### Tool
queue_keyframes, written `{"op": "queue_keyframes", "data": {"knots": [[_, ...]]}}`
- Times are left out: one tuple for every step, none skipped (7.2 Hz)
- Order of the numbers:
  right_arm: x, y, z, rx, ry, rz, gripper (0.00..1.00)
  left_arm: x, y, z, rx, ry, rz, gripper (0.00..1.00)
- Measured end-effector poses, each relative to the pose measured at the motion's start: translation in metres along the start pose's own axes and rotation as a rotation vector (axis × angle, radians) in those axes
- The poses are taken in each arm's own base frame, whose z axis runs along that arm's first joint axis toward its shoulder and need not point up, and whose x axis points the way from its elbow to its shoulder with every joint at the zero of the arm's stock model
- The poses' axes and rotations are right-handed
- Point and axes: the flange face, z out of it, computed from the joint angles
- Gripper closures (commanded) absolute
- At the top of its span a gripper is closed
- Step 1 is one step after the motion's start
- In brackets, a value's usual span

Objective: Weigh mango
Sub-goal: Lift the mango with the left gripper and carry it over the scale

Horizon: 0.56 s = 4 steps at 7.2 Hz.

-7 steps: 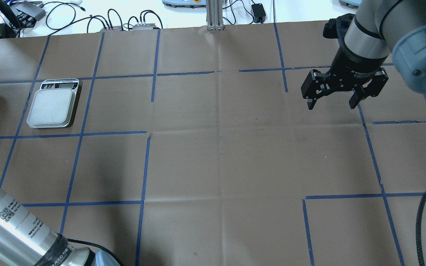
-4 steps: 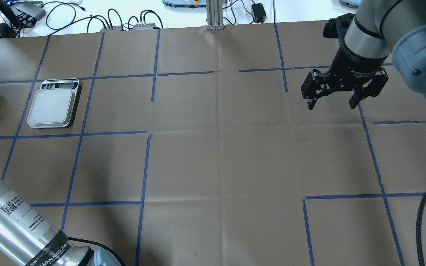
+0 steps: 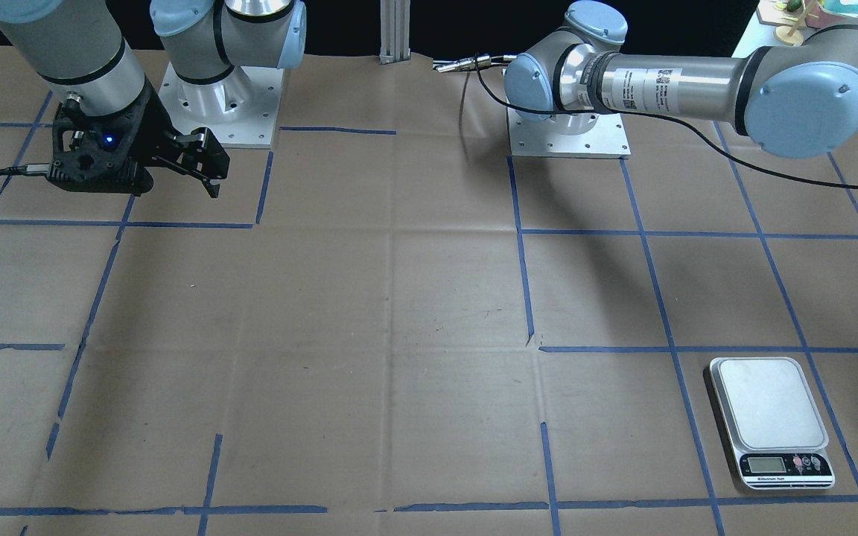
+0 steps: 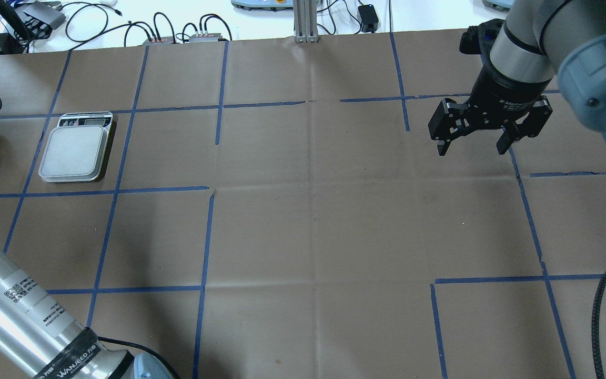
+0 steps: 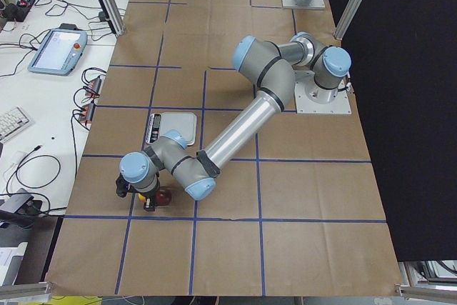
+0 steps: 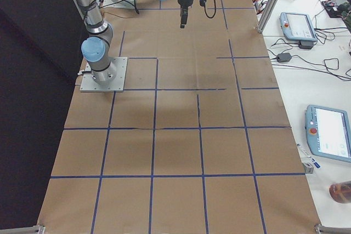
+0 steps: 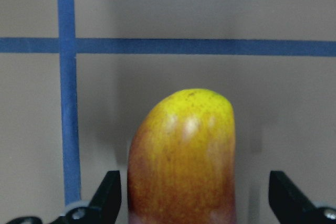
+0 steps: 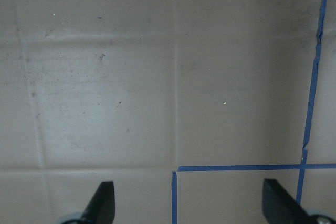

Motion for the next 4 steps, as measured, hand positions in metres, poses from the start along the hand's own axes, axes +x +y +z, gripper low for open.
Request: {"op": "queue_keyframes", "data": {"knots": [[0.0, 0.0, 0.0, 0.0, 0.0, 0.0, 0.0, 0.001, 0.001, -0.003, -0.011, -0.003, -0.003, 0.86], [0.0, 0.0, 0.0, 0.0, 0.0, 0.0, 0.0, 0.01, -0.003, -0.015, -0.014, -0.006, 0.005, 0.86], [0.0, 0.0, 0.0, 0.0, 0.0, 0.0, 0.0, 0.035, -0.012, -0.037, -0.015, -0.005, 0.033, 0.88], [0.0, 0.0, 0.0, 0.0, 0.0, 0.0, 0.0, 0.077, -0.022, -0.063, -0.021, 0.001, 0.069, 0.9]]}}
